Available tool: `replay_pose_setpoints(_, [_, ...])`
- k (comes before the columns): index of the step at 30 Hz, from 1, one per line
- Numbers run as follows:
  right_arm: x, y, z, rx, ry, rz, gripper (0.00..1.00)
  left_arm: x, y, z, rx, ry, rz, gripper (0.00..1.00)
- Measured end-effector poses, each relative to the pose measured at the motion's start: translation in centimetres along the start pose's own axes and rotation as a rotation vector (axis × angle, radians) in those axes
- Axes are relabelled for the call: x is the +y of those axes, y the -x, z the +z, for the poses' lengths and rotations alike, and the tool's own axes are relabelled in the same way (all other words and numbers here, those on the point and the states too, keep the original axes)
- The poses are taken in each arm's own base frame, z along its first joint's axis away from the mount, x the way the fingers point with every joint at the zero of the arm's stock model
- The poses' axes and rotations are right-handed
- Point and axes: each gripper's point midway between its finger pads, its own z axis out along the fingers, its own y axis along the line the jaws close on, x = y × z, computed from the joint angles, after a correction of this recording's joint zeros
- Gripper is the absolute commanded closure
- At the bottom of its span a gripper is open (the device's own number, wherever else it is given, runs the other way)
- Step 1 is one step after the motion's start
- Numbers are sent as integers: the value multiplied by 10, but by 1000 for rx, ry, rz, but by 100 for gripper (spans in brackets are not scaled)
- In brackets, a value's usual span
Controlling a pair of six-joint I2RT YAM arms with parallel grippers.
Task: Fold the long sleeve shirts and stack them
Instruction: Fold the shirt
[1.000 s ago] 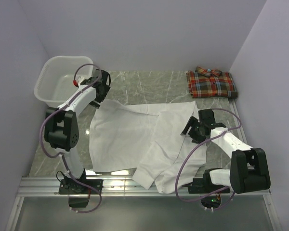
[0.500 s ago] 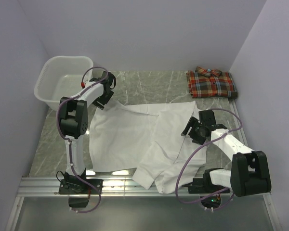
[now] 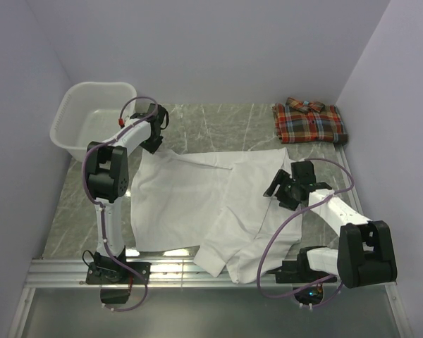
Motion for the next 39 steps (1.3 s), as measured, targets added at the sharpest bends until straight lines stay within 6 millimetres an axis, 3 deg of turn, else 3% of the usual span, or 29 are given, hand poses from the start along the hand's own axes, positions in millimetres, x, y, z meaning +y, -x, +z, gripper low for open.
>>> replay_pose_setpoints(9, [21,8,10,-8,91,51,33,11,-1,-3,-7,6,67,78])
replay_pose_setpoints(17, [25,8,25,9,112,88,39,12,9,-15,-46,-16,102,78])
replay_pose_setpoints(21, [27,9,29,4,126,93,50,7,17,-21,-75,-40,115,80])
replay_pose_setpoints(28, [23,6,33,16,112,95,85,0,29,-25,-129,-61,160,83])
replay_pose_setpoints(34, [23,8,23,14,96,75,95,-9,41,-36,-187,-95,189,84])
replay_pose_setpoints(39, [41,32,1,-48,127,34,100,-14,57,-51,-246,-123,197,83])
